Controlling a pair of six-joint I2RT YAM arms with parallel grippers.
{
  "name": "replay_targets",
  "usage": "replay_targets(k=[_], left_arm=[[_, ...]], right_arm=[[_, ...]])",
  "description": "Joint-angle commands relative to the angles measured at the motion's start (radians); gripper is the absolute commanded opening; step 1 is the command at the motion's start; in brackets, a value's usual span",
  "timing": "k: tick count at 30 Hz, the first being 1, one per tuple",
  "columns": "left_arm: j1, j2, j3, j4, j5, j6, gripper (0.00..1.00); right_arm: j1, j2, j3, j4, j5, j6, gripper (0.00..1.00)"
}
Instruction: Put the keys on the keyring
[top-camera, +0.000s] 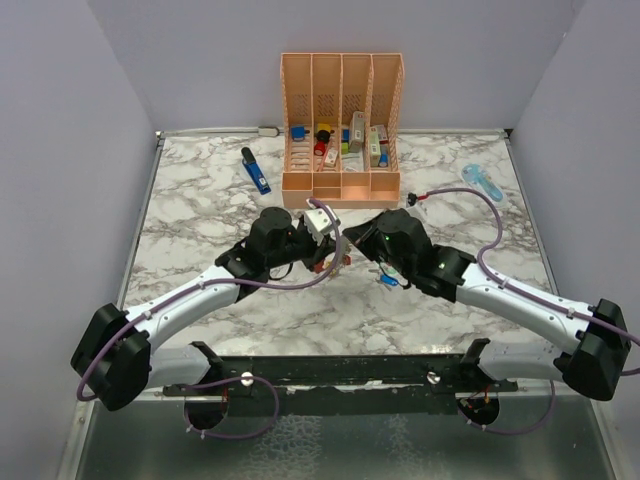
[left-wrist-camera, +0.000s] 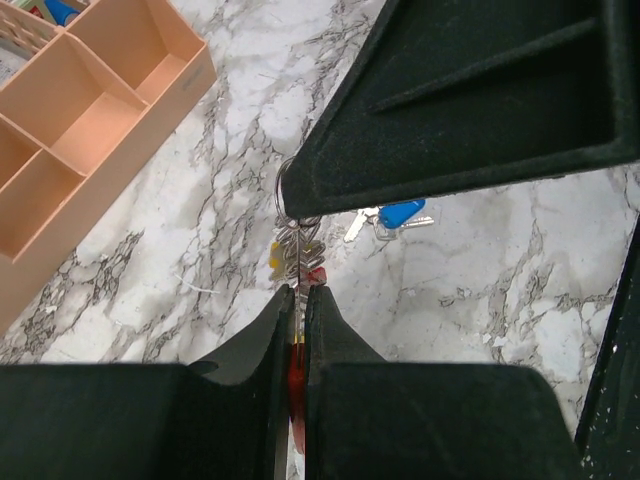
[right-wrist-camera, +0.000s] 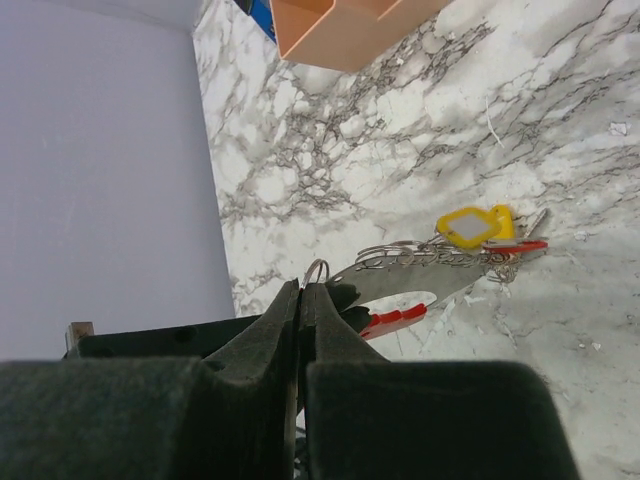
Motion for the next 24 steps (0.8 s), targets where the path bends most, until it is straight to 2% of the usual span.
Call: replay_targets(k=[1, 11, 20, 24], left_arm=[[-0.002, -0.007, 0.059, 0.092, -0.026, -0.038, 0.00], [-0.002, -0.013, 0.092, 0.053, -0.006, -0.046, 0.00], [-0.002, -0.015, 0.109, 0.023, 0.024, -0.074, 0.00], [-0.002, -0.016, 0.111, 0.009, 0.030, -0.079, 0.00]], right_arm=[[0.065, 0.024, -0.012, 0.006, 0.172, -0.017, 0.01], [0.115, 0.080, 0.001, -0.035, 0.360, -0.122, 0.01], [0.154, 0.072, -0.072, 0.141, 0.482, -0.278, 0.01], [0.160, 0.064, -0.122, 0.283, 0.522, -0.373, 0.01]])
